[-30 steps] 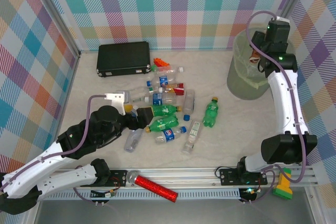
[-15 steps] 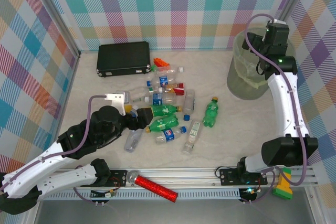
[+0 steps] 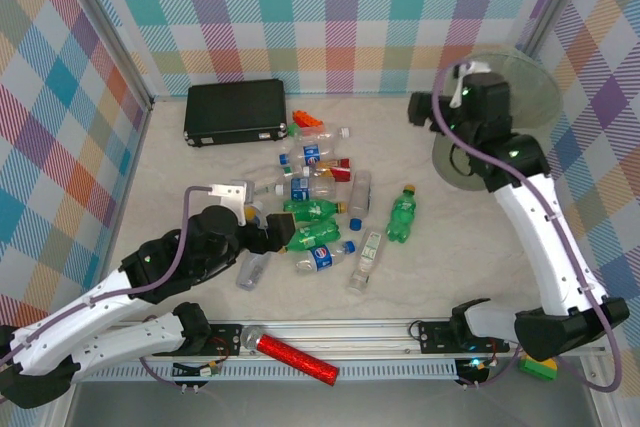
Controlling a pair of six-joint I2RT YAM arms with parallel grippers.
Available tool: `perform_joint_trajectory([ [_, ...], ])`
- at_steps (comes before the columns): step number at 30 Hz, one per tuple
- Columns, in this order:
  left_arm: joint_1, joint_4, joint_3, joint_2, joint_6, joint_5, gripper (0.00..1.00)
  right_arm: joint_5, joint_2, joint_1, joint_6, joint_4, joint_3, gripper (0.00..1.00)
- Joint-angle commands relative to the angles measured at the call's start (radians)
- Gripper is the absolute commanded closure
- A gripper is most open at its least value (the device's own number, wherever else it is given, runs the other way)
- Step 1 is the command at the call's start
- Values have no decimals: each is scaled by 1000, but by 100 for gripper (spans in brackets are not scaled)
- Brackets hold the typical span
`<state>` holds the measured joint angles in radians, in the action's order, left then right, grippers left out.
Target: Put the plastic bottles in the bin
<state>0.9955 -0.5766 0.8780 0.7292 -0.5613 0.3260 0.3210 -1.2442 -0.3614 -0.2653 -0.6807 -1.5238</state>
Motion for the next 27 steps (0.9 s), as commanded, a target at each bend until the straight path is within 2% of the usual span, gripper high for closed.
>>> perform_joint_trajectory([
  [1, 12, 4, -26, 8, 15, -70, 0, 49, 21, -75, -77, -58, 89, 1],
  [7, 12, -13, -45, 40, 24, -159, 0, 25, 11, -162, -195, -164, 133, 1],
  [13, 12, -2, -75, 6, 12, -133, 0, -156, 16, -177, -326, -220, 250, 1],
  [20, 12, -1, -74, -2, 15, -113, 0, -275, 70, -188, -467, -174, 448, 0],
  [27, 12, 40, -113, -30, 0, -106, 0, -292, 32, -258, -563, -170, 517, 13],
])
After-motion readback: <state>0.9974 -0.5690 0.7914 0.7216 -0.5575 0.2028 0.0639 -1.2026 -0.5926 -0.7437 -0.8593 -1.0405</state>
